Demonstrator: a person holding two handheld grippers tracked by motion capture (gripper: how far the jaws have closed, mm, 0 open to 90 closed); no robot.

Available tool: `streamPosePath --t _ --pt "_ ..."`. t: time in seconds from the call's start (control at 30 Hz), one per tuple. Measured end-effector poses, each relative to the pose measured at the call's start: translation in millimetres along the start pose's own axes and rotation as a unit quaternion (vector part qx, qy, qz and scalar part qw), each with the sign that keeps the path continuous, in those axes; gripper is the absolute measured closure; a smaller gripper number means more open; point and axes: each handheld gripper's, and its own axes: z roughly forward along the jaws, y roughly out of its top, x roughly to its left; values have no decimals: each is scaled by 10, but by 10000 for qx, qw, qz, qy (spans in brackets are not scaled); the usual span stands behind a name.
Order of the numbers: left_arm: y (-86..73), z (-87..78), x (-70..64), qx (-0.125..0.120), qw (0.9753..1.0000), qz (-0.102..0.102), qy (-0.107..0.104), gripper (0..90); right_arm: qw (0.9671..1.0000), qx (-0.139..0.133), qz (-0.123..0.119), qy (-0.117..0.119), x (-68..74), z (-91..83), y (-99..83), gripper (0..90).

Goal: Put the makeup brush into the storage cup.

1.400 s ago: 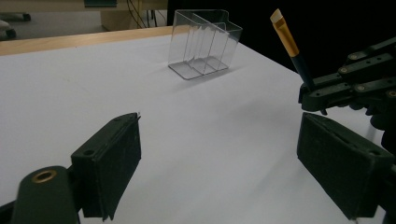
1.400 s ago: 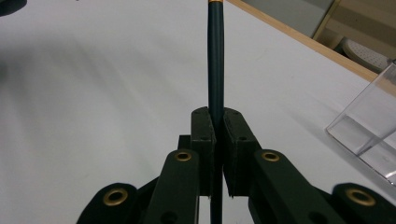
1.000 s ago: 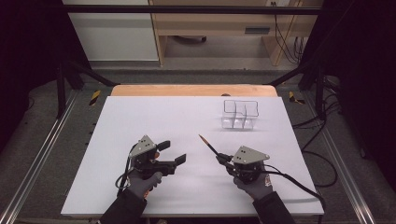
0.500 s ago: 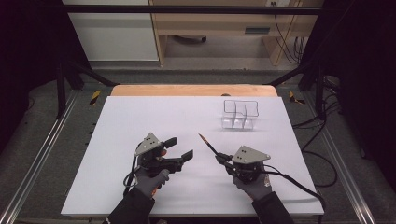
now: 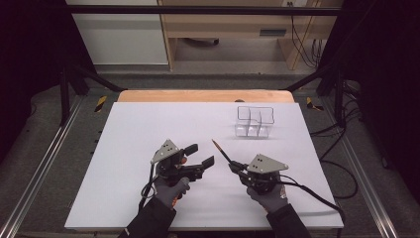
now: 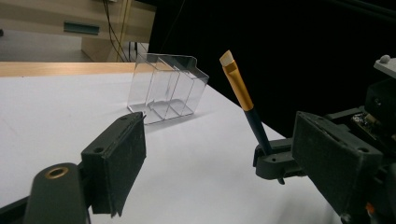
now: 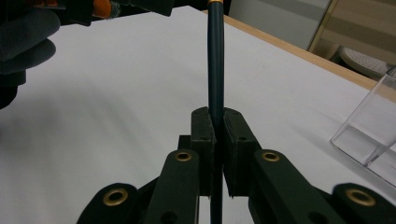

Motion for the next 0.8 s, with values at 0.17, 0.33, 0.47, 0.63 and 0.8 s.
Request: streamPosePath --t 0.17,0.33,0.47,0.63,0.8 --pt "-24 57 -27 -49 10000 -70 -34 180 10000 -12 33 -19 0 7 -1 844" --pt "-53 110 -54 -129 9997 -176 -100 187 10000 1 50 -24 3 15 -6 844" --pt "-77 158 -86 -235 9993 -258 -102 195 10000 5 64 -32 4 26 -11 844" --pt "-108 200 -93 -264 9990 -348 -122 207 10000 7 70 -28 4 25 -11 844" --pt "-129 227 -93 -296 9985 -433 -135 229 10000 20 82 -18 8 32 -15 844"
